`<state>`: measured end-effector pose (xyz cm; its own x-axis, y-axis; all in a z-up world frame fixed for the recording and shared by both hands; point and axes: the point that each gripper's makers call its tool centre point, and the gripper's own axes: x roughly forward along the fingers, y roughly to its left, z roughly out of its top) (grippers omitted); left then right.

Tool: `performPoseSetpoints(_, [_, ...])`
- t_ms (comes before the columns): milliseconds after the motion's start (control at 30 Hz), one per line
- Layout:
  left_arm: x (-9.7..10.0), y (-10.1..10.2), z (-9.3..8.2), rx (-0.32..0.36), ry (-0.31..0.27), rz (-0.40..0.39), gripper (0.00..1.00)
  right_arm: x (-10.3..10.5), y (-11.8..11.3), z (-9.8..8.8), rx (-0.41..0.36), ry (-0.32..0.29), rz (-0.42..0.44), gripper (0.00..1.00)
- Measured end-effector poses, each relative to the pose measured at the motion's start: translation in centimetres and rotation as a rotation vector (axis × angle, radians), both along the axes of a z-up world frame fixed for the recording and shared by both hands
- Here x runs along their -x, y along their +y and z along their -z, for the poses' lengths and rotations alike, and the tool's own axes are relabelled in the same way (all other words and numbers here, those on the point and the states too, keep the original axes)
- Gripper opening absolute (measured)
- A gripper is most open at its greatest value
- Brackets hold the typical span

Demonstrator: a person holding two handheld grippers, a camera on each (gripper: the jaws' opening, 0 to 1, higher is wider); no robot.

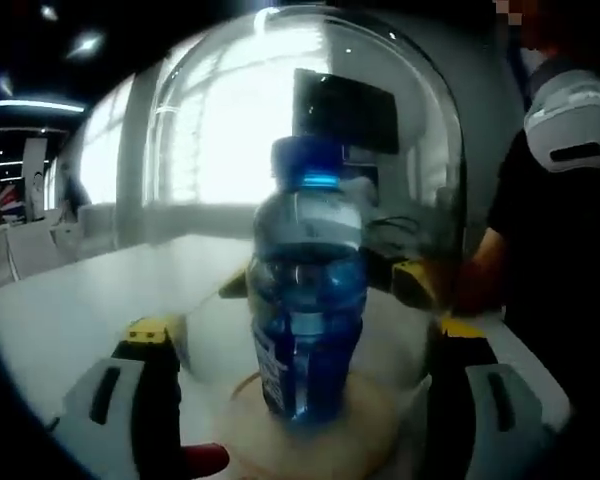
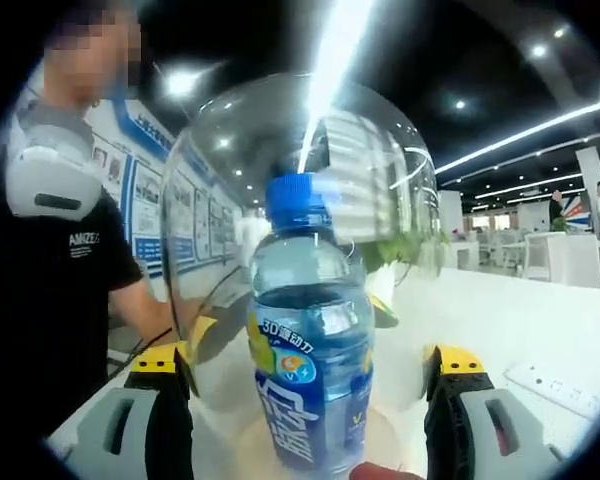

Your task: Open the cover put in the Mizone put the cover back on

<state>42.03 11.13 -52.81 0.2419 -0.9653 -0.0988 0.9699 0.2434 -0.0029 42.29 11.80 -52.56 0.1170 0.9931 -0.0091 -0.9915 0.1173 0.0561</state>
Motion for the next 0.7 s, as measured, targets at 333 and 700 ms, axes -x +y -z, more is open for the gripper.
performPoseSetpoints(333, [-0.14,0.28,0.15,-0.019,0.0,-0.001,0.86,0.23,0.2,0.01,0.019,-0.001,-0.006,0.9])
performPoseSetpoints(700, [-0.45,0.17,0.16,-0.002,-0.004,-0.013,0.86,0.31,-0.14,0.18,0.024,0.009,0.005,0.9])
